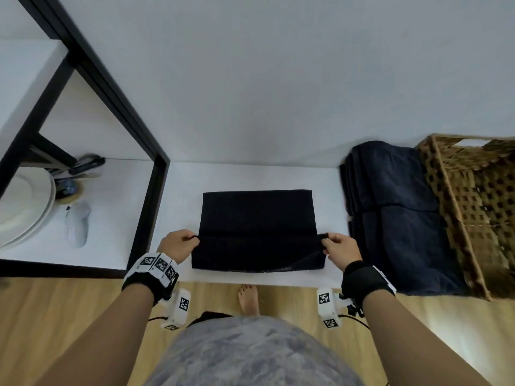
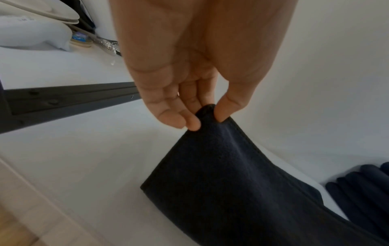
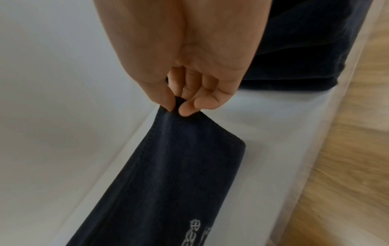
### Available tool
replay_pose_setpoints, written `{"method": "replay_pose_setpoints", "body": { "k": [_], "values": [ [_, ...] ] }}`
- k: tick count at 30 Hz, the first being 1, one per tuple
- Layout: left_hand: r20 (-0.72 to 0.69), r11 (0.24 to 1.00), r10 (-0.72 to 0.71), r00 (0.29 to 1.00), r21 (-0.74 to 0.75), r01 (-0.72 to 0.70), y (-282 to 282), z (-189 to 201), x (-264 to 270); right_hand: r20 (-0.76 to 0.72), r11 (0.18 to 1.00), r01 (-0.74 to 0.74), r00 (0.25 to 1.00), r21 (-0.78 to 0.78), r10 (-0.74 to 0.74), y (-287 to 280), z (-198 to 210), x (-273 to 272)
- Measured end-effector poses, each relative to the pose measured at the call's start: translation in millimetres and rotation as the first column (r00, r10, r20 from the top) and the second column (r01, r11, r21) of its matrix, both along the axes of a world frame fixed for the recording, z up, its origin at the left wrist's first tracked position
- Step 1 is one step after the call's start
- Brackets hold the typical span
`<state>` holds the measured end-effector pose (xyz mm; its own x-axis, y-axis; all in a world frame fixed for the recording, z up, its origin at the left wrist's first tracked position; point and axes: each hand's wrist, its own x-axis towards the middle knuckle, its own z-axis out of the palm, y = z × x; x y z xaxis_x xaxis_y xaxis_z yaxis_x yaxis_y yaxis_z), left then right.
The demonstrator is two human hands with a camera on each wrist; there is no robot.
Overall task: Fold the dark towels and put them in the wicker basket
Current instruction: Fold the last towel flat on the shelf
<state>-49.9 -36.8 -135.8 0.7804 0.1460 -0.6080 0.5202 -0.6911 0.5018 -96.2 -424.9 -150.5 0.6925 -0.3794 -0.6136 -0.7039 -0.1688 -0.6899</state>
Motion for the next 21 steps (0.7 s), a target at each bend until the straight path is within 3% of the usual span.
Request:
{"method": "replay_pose_setpoints", "body": {
  "k": [3, 5, 12, 17, 21],
  "values": [
    [-0.019, 0.998, -0.029, 0.999, 0.051, 0.03, 0.0, -5.6, 9.7, 0.0, 0.996, -0.055, 0.998, -0.066, 0.055, 1.4, -1.8, 16.9],
    [-0.037, 1.0, 0.003, 0.999, 0.003, -0.003, 1.1, -12.6, 18.7, -0.033, 0.99, -0.071, 0.997, -0.121, 0.068, 2.5, -3.6, 30.0],
    [-0.085, 0.942, 0.246, 0.966, -0.213, -0.259, -3.1, -34.4, 50.9, -0.071, 0.988, -0.053, 0.997, -0.145, 0.043, 5.1, -32.4, 74.3],
    [-0.009, 0.97, 0.173, 0.985, -0.17, -0.172, -8.7, -48.3, 63.7, -0.074, 0.979, -0.088, 0.994, -0.184, 0.076, 8.9, -51.0, 83.5],
    [-0.045, 0.987, 0.099, 0.994, -0.125, -0.104, -7.7, -56.3, 67.5, -0.144, 0.97, -0.14, 0.983, -0.199, 0.113, 6.9, -54.8, 85.3]
  ]
}}
